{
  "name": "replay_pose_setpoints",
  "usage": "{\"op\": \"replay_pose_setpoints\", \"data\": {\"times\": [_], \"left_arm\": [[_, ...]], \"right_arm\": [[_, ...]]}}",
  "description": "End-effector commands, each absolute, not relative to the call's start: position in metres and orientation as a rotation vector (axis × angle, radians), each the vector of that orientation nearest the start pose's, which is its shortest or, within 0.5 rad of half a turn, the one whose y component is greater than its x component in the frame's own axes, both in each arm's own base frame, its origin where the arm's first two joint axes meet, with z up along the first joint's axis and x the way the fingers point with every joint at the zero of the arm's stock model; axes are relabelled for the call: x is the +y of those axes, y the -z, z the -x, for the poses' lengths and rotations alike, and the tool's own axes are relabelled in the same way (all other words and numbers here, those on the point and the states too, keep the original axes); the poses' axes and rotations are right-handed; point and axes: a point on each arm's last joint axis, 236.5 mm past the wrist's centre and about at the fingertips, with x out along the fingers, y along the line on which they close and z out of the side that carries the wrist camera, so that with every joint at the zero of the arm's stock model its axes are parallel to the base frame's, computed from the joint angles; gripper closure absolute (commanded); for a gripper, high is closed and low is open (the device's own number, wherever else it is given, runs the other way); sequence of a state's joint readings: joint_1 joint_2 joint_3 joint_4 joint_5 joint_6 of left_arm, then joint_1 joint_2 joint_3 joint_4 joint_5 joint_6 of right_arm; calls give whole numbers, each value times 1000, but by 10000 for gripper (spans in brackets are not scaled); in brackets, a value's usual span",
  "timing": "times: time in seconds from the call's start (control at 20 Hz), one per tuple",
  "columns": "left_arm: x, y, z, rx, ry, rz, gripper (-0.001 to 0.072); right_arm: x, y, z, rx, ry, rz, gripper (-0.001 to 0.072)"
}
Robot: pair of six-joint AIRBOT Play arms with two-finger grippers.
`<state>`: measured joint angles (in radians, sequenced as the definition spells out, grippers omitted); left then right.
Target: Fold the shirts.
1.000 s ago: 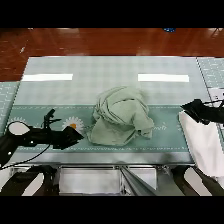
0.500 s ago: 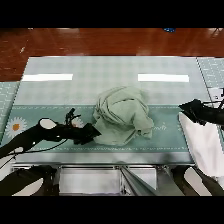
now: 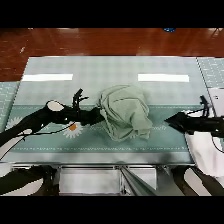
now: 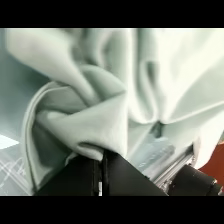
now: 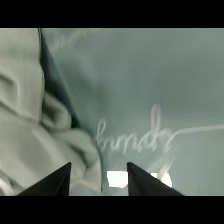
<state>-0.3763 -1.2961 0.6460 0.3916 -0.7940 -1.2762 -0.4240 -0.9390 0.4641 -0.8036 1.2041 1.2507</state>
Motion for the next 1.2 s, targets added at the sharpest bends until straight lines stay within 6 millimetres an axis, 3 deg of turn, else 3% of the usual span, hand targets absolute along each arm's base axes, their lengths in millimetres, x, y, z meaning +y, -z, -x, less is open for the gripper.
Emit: {"op": "replay_pose_setpoints", "data": {"times": [0.0, 0.2, 0.5, 0.55, 0.65, 0.75, 0.85, 0.9, 0.95, 1.05, 1.15], "left_arm": [[-277, 50, -279, 1369, 592, 782, 687], [-279, 50, -276, 1379, 601, 780, 687], [-279, 50, -274, 1386, 607, 779, 687], [-279, 50, -273, 1388, 609, 775, 687], [-276, 53, -272, 1392, 612, 745, 687], [-265, 44, -279, 1380, 646, 744, 687], [-243, 9, -303, 1313, 697, 778, 687], [-226, -20, -326, 1234, 700, 800, 687], [-207, -54, -349, 1135, 691, 809, 688], [-162, -143, -394, 882, 652, 801, 687], [-118, -244, -414, 625, 622, 740, 688]], "right_arm": [[100, 66, -212, 1448, -305, -774, 306], [122, 67, -233, 1380, -304, -775, 306], [160, 91, -269, 1321, -299, -899, 308], [167, 93, -274, 1311, -307, -905, 374], [182, 87, -281, 1308, -393, -862, 687], [193, 48, -298, 1258, -537, -788, 690], [183, -10, -334, 1136, -590, -693, 690], [171, -45, -356, 1059, -584, -635, 690], [156, -86, -378, 969, -566, -575, 690], [129, -176, -409, 793, -534, -472, 690], [112, -265, -415, 627, -527, -373, 690]]}}
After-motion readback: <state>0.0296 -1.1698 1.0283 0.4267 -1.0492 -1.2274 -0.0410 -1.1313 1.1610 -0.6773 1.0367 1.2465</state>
